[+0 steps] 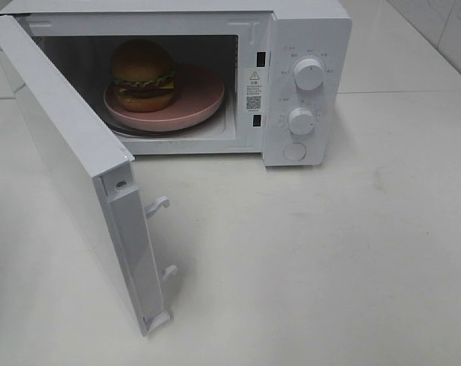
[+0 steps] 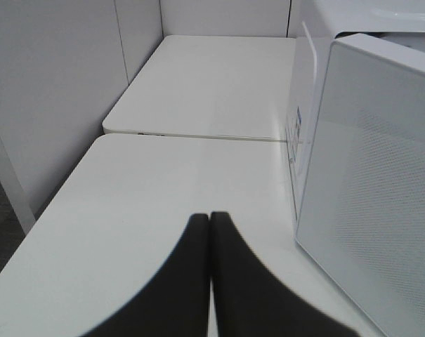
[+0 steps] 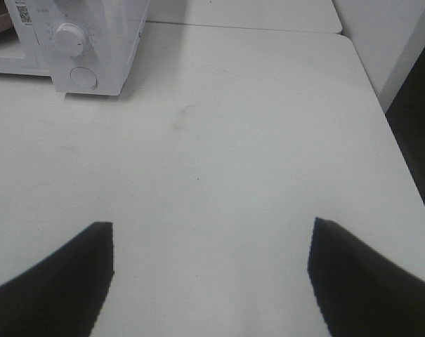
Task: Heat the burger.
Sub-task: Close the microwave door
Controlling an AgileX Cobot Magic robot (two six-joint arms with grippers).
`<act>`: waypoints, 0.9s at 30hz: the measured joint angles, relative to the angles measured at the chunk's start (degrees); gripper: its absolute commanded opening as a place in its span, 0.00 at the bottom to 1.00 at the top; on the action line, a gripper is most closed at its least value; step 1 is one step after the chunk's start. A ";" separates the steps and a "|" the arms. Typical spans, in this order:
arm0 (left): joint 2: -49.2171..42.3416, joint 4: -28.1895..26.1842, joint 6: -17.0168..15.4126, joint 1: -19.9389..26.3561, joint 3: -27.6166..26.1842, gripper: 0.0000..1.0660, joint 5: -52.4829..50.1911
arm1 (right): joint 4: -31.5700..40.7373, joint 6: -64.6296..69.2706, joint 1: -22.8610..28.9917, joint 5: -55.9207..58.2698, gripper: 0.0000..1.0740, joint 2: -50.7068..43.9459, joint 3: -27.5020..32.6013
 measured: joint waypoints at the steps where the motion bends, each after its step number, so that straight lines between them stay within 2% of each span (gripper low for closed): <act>1: 1.38 0.46 0.06 0.00 0.00 0.00 -1.32 | 0.00 0.00 0.00 0.00 0.70 0.00 0.00; 2: 4.87 2.29 -0.06 0.00 0.00 0.00 -5.21 | 0.00 0.00 0.00 0.00 0.70 0.00 0.00; 4: 6.30 3.21 -0.46 0.00 0.00 0.00 -7.33 | 0.00 0.00 0.00 0.00 0.70 0.00 0.00; 5: 10.08 5.50 -1.95 0.00 0.00 0.00 -10.54 | 0.00 0.00 0.00 0.00 0.70 0.00 0.00; 8: 12.03 6.47 -3.09 0.00 0.00 0.00 -11.97 | 0.00 0.00 0.00 0.00 0.70 0.00 0.00; 10: 18.68 11.52 -7.79 0.00 0.00 0.00 -16.67 | 0.00 0.00 0.00 0.00 0.70 0.00 0.00; 11: 18.68 11.52 -7.79 0.00 0.00 0.00 -16.67 | 0.00 0.00 0.00 0.00 0.70 0.00 0.00; 14: 24.35 17.25 -11.29 0.00 0.00 0.00 -20.74 | 0.00 0.00 0.00 0.00 0.70 0.00 0.00; 15: 24.35 17.25 -11.29 0.00 0.00 0.00 -20.74 | 0.00 0.00 0.00 0.00 0.70 0.00 0.00; 17: 27.79 21.54 -14.21 0.00 0.00 0.00 -24.29 | 0.00 0.00 0.00 0.00 0.70 0.00 0.00; 18: 27.79 21.54 -14.21 0.00 0.00 0.00 -24.29 | 0.00 0.00 0.00 0.00 0.70 0.00 0.00; 19: 29.62 24.01 -16.16 0.00 -0.06 0.00 -26.81 | 0.00 0.00 0.00 0.00 0.70 0.00 0.00; 22: 30.37 25.04 -16.84 0.00 -0.06 0.00 -28.42 | 0.00 0.00 0.00 0.00 0.70 0.00 0.00; 24: 33.29 29.62 -19.65 0.00 -0.23 0.00 -34.03 | 0.00 0.00 0.00 0.00 0.70 0.00 0.00; 27: 34.95 31.11 -21.20 -0.97 -1.20 0.00 -35.81 | 0.00 0.00 0.00 0.00 0.70 0.00 0.00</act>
